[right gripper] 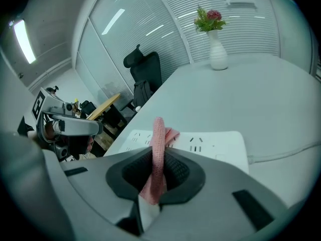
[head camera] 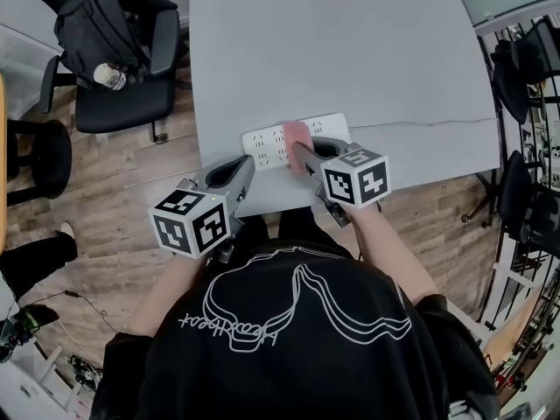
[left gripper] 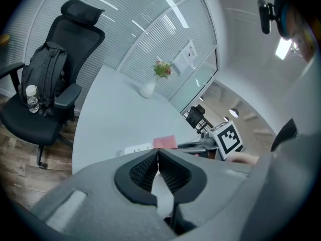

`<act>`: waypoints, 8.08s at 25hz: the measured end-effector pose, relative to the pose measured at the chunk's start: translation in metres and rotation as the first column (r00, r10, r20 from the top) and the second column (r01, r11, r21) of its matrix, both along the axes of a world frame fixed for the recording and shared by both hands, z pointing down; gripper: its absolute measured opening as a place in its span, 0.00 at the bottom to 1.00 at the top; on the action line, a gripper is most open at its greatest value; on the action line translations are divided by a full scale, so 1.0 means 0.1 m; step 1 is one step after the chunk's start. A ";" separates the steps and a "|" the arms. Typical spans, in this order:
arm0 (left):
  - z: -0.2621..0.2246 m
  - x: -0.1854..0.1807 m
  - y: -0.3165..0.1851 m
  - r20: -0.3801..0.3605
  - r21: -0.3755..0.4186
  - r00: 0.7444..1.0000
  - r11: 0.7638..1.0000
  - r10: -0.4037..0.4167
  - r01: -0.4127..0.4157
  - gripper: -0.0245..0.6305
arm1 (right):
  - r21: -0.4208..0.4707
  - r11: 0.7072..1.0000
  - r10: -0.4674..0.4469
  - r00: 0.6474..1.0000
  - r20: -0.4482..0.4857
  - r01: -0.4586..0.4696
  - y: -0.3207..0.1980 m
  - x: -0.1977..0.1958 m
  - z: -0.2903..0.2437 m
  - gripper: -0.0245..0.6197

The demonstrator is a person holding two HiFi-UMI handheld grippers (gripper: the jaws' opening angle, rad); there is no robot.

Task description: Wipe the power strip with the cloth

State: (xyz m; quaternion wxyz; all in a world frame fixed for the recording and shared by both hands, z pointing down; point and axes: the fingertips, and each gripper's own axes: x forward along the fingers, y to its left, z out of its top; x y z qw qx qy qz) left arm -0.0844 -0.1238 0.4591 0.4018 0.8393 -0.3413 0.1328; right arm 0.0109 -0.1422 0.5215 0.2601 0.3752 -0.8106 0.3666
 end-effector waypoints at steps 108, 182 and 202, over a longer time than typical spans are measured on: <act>0.00 -0.69 -0.17 0.069 0.021 0.997 0.999 -0.041 0.039 0.06 | 0.040 0.999 -0.033 0.999 -0.009 0.034 -0.02 -0.56 0.01 0.11; 0.00 -0.82 0.00 0.080 0.020 0.991 0.994 -0.106 0.104 0.06 | 0.143 0.989 -0.047 0.999 -0.009 0.048 -0.06 -0.57 -0.30 0.11; 0.11 -1.19 0.03 0.088 0.010 0.990 0.994 -0.110 0.110 0.06 | 0.122 0.988 -0.086 0.995 -0.057 0.093 0.03 -1.00 -0.02 0.11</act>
